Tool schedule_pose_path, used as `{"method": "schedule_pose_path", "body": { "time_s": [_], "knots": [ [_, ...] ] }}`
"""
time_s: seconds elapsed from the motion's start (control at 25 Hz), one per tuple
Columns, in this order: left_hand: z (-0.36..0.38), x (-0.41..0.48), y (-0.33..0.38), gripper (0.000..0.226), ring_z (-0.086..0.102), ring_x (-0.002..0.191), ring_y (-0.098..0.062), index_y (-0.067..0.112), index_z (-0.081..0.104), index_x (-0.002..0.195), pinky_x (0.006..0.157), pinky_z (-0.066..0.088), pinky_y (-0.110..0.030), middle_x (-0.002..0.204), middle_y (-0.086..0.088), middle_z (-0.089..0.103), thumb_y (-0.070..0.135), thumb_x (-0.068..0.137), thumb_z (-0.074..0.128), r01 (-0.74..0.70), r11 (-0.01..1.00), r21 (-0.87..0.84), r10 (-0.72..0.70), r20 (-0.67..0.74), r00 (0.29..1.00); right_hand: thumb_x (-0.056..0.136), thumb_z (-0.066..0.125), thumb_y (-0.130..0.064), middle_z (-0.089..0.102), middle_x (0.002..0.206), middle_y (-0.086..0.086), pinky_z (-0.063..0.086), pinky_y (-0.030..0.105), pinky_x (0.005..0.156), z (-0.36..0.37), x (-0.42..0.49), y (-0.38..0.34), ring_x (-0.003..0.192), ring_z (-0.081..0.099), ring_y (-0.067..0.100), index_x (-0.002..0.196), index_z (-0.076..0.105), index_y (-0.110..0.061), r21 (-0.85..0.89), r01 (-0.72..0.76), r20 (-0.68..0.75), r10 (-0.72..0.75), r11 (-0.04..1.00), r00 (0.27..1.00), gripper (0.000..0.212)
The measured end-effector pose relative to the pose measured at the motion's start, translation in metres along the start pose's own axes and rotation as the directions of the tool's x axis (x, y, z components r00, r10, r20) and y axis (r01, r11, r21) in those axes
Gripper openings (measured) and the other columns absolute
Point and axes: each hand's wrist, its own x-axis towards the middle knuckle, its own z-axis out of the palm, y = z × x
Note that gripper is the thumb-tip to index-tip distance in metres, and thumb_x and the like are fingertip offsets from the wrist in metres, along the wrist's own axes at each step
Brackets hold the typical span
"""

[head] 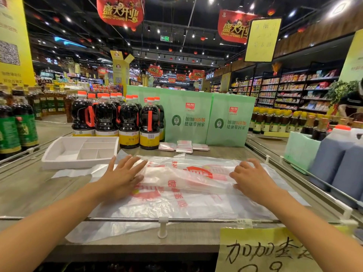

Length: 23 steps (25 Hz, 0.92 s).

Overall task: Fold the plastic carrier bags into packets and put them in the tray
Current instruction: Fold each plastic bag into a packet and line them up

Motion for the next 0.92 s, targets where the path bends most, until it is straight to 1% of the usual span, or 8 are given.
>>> {"method": "schedule_pose_path", "body": {
  "time_s": [0.08, 0.16, 0.32, 0.48, 0.6, 0.72, 0.8, 0.92],
  "knots": [
    [-0.001, -0.001, 0.003, 0.057, -0.011, 0.157, -0.016, 0.041, -0.006, 0.161, 0.123, -0.014, -0.053, 0.170, 0.010, -0.001, 0.050, 0.109, 0.015, 0.008, 0.999, -0.041, -0.006, 0.059, 0.998, 0.105, 0.049, -0.032, 0.063, 0.129, -0.007, 0.032, 0.039, 0.113, 0.003, -0.001, -0.003, 0.126, 0.051, 0.020, 0.128, 0.062, -0.030, 0.101, -0.005, -0.036, 0.009, 0.995, 0.999, 0.027],
    [-0.001, 0.000, 0.005, 0.055, -0.009, 0.157, -0.015, 0.041, -0.004, 0.161, 0.123, -0.013, -0.052, 0.170, 0.011, 0.002, 0.051, 0.109, 0.013, 0.028, 0.996, -0.087, -0.017, 0.127, 0.992, 0.107, 0.039, -0.030, 0.061, 0.131, -0.008, 0.041, 0.036, 0.105, 0.001, -0.004, -0.008, 0.123, 0.052, 0.017, 0.125, 0.063, -0.028, 0.372, 0.000, -0.028, 0.011, 0.928, 1.000, 0.030],
    [-0.004, 0.006, 0.006, 0.056, -0.007, 0.157, -0.020, 0.037, -0.004, 0.162, 0.123, -0.009, -0.055, 0.171, 0.008, 0.000, 0.050, 0.109, 0.013, 0.008, 1.000, -0.012, -0.006, 0.236, 0.972, 0.106, 0.039, -0.048, 0.036, 0.159, -0.012, 0.036, 0.041, 0.118, -0.006, -0.006, -0.023, 0.143, 0.037, 0.012, 0.155, 0.035, -0.035, 0.708, 0.002, 0.142, -0.145, 0.706, 0.979, 0.050],
    [-0.007, 0.021, 0.014, 0.065, -0.003, 0.157, -0.021, 0.033, 0.004, 0.162, 0.124, -0.004, -0.057, 0.171, 0.005, 0.004, 0.062, 0.104, 0.011, 0.005, 0.997, -0.071, 0.011, 0.230, 0.973, 0.104, 0.033, -0.060, 0.013, 0.170, -0.009, 0.010, 0.039, 0.127, -0.012, -0.007, -0.032, 0.155, 0.011, 0.014, 0.163, 0.012, -0.035, 0.739, -0.069, 0.281, -0.213, 0.670, 0.936, 0.067],
    [-0.014, 0.035, 0.038, 0.104, -0.008, 0.157, -0.023, 0.034, 0.009, 0.162, 0.119, -0.011, -0.066, 0.171, 0.006, -0.001, 0.088, 0.075, -0.008, -0.130, 0.991, -0.028, 0.133, 0.199, 0.971, 0.104, 0.031, -0.061, 0.009, 0.171, -0.005, 0.006, 0.035, 0.126, -0.011, -0.006, -0.036, 0.156, 0.007, 0.015, 0.163, 0.008, -0.032, 0.701, -0.060, 0.300, -0.218, 0.711, 0.929, 0.070],
    [-0.010, 0.044, 0.075, 0.082, -0.016, 0.156, -0.020, 0.039, 0.003, 0.162, 0.117, -0.022, -0.062, 0.169, 0.012, -0.006, 0.077, 0.090, -0.005, -0.225, 0.974, -0.039, 0.229, 0.176, 0.958, 0.097, 0.024, -0.070, 0.004, 0.171, -0.005, 0.003, 0.038, 0.127, -0.008, -0.005, -0.039, 0.157, 0.002, 0.016, 0.163, 0.005, -0.034, 0.677, -0.070, 0.327, -0.214, 0.732, 0.921, 0.077],
    [-0.001, 0.047, 0.089, 0.063, -0.012, 0.157, -0.018, 0.037, 0.001, 0.162, 0.122, -0.016, -0.055, 0.171, 0.010, -0.003, 0.059, 0.105, 0.016, -0.247, 0.962, -0.116, 0.263, 0.147, 0.954, 0.087, 0.016, -0.077, 0.002, 0.171, -0.005, 0.003, 0.040, 0.127, -0.006, -0.004, -0.038, 0.157, 0.000, 0.017, 0.163, 0.003, -0.034, 0.665, -0.081, 0.343, -0.207, 0.742, 0.916, 0.088],
    [0.009, 0.050, 0.084, 0.059, -0.006, 0.157, -0.015, 0.037, 0.002, 0.162, 0.125, -0.009, -0.050, 0.171, 0.012, 0.002, 0.054, 0.108, 0.017, -0.198, 0.962, -0.188, 0.232, 0.178, 0.956, 0.070, 0.006, -0.096, -0.001, 0.171, -0.007, 0.004, 0.047, 0.127, 0.002, -0.001, -0.035, 0.158, -0.001, 0.020, 0.162, 0.000, -0.038, 0.669, -0.117, 0.361, -0.183, 0.734, 0.915, 0.108]
  ]
}}
